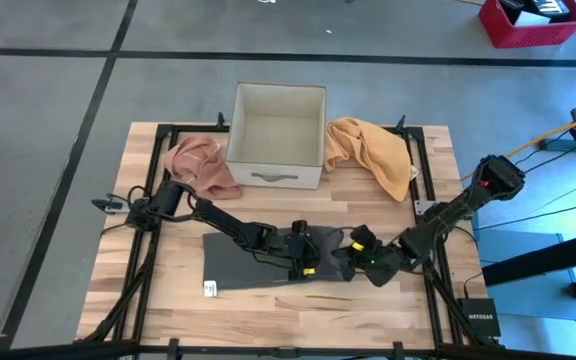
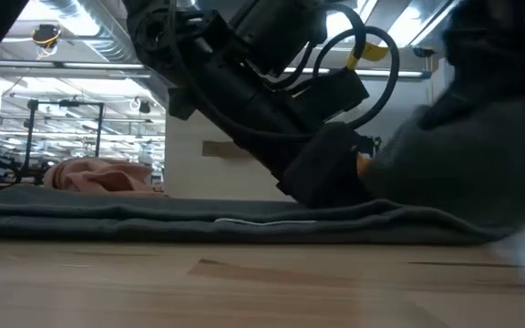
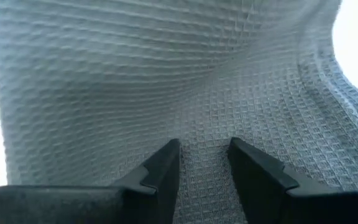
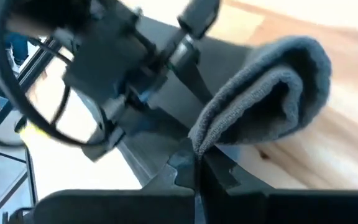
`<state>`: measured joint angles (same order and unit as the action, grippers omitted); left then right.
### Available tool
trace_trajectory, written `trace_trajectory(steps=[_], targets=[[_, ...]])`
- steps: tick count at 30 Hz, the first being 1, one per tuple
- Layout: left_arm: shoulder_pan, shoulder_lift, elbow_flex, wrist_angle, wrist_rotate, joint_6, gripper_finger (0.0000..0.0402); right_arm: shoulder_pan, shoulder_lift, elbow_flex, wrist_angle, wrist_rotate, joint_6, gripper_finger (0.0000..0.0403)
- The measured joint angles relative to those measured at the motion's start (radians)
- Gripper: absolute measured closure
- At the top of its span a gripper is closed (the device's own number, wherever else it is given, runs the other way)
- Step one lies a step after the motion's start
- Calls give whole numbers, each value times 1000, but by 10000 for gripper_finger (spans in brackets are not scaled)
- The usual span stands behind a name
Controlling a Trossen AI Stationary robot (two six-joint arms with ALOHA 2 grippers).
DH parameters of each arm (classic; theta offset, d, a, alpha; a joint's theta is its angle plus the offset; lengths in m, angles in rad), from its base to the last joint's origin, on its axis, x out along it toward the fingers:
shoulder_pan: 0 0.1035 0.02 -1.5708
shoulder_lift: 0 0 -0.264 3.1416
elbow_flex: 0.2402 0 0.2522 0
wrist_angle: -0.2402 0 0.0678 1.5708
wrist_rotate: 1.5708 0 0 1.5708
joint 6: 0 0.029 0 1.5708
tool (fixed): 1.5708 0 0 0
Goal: Fold towel
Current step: Fold the dark gray towel
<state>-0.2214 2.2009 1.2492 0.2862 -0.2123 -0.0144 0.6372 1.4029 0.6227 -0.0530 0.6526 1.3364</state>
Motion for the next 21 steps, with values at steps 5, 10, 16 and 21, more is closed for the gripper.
trace_trajectory(steps=[5, 10, 16, 21], targets=[[-1, -7, 0, -8, 2, 6, 270, -78, 4, 37, 1, -68, -88, 397], [-14, -117, -7, -137, 8, 26, 270, -111, 5, 37, -4, -95, -116, 398], [-46, -264, -3, -527, 7, -63, 270, -108, 5, 37, -11, -86, -134, 399], [-73, -238, -53, -583, -20, -162, 270, -108, 5, 37, -9, -85, -136, 397]])
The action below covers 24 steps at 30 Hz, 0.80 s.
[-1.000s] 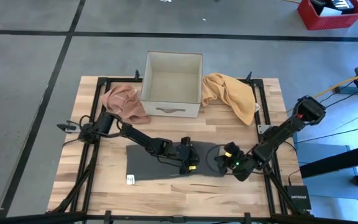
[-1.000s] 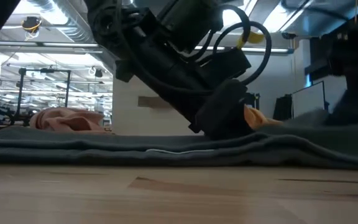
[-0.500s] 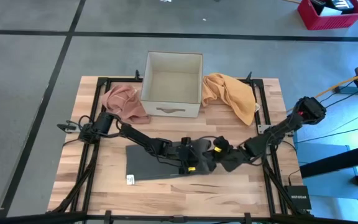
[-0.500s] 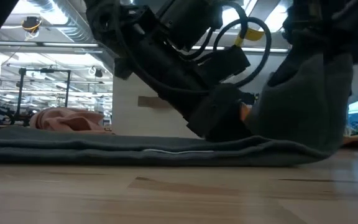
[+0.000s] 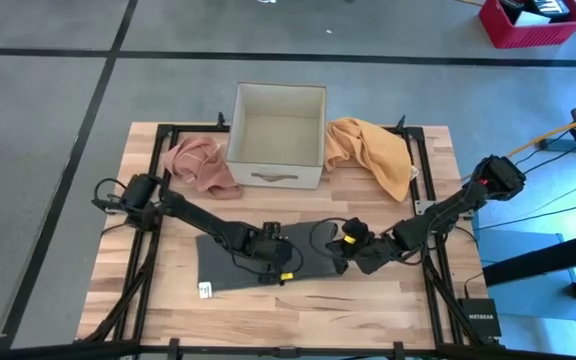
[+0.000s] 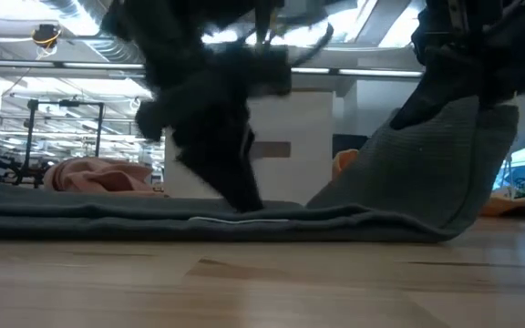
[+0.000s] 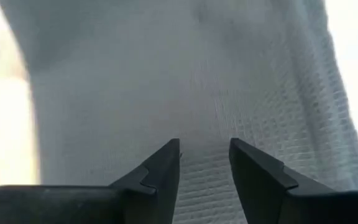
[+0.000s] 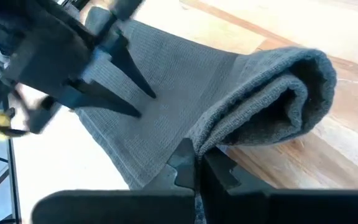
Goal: Fold towel
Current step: Fold the dark gray towel
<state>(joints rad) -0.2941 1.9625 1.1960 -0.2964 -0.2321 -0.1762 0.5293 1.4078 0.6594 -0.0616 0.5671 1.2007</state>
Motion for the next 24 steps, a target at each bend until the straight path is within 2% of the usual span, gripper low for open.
trace_trajectory(steps=[5, 10, 15, 22, 24], targets=[[1, 47, -61, 204, -19, -52, 270, -13, 0, 0, 45, -9, -6, 399], [6, 96, -62, 344, -55, 38, 270, -59, 0, 0, 138, -28, -41, 396], [21, 128, -63, 457, -59, 45, 270, -103, 26, 1, 231, -64, -88, 399], [19, 131, -29, 449, -60, 73, 270, -161, 85, 1, 456, -120, -202, 396], [9, 123, -9, 404, -60, 73, 270, -166, 94, 1, 484, -138, -234, 398]])
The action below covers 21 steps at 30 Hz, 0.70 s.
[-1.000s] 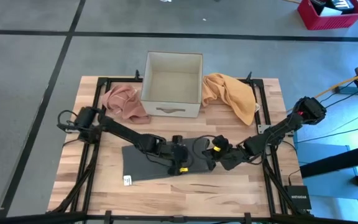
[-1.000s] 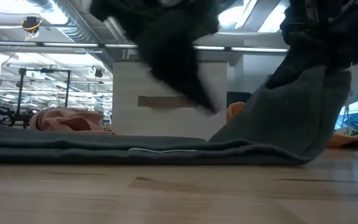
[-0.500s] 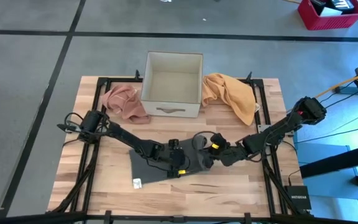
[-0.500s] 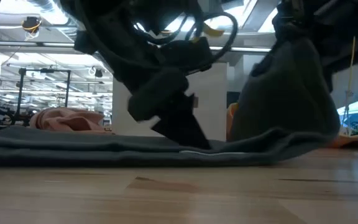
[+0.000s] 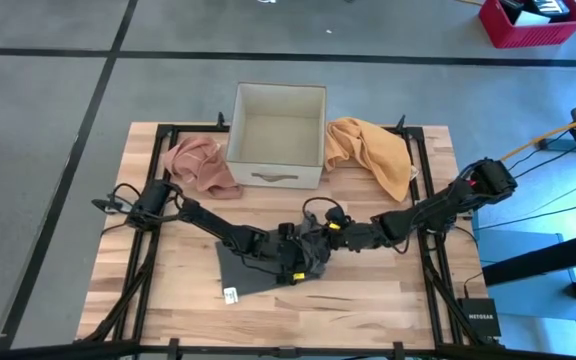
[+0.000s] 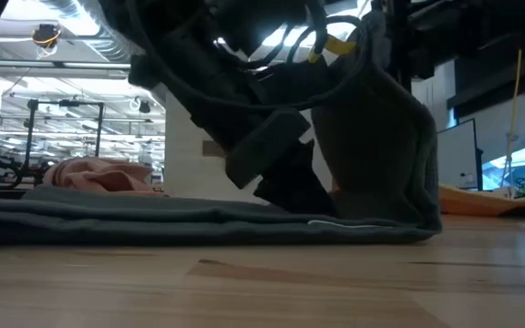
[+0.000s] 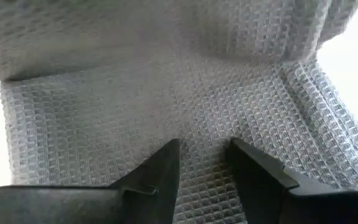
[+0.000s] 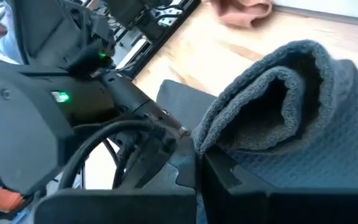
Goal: Fold towel
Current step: Fold the dark gray towel
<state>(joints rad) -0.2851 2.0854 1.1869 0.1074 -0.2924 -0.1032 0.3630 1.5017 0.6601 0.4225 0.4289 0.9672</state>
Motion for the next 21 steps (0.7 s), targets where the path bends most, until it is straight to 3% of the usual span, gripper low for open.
trace_trajectory(steps=[8, 11, 14, 21], targets=[[-86, -164, 64, -449, -3, -125, 270, 3, 1, 0, -7, -4, -12, 397], [-123, -177, 50, -580, -82, -196, 270, 3, 1, 0, -10, -4, -30, 399], [-143, -177, -9, -546, -163, -264, 270, 3, 1, 0, -13, -4, -31, 399], [-88, -168, -166, -219, -125, -312, 270, 2, 8, 1, 15, -6, -32, 399]])
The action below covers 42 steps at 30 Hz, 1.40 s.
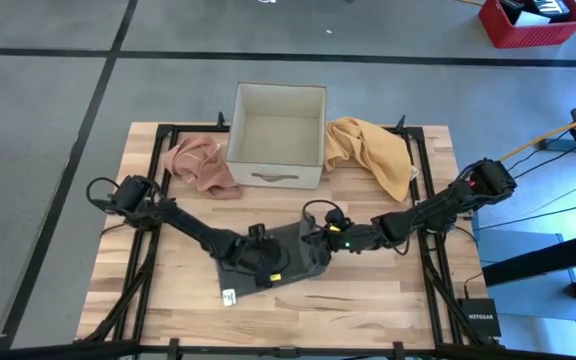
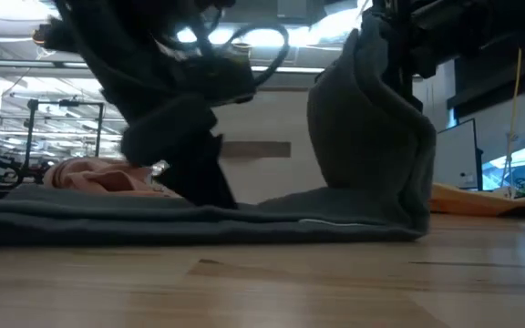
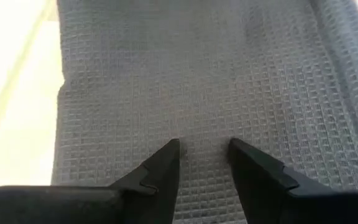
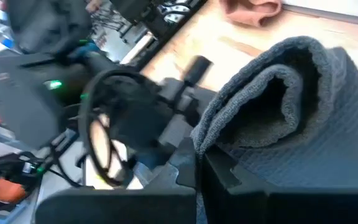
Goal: Fold towel
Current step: Fold the dark gray towel
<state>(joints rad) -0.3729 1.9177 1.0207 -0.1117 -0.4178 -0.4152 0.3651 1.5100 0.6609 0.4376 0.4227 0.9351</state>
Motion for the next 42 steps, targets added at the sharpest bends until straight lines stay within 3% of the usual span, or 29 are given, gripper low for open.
trace_trajectory(steps=[8, 17, 24, 27, 34, 36, 42], targets=[[35, 54, -2, 168, 42, 60, 270, -53, 75, 22, 97, -81, -9, 398], [27, 46, -6, 176, 33, 81, 270, -73, 178, 159, 68, -194, -74, 397], [-9, -49, -6, 138, 49, 117, 270, -71, 179, 175, 16, -206, -81, 398], [-38, -120, -3, 21, 45, 56, 270, -71, 180, 175, -11, -207, -81, 399], [-137, -200, -8, -425, 43, -194, 270, -71, 180, 175, -27, -207, -81, 398], [-160, -196, -41, -442, 45, -244, 270, -71, 180, 174, -26, -207, -81, 399], [-180, -196, -148, -261, 35, -311, 270, -71, 180, 174, -19, -207, -69, 398]])
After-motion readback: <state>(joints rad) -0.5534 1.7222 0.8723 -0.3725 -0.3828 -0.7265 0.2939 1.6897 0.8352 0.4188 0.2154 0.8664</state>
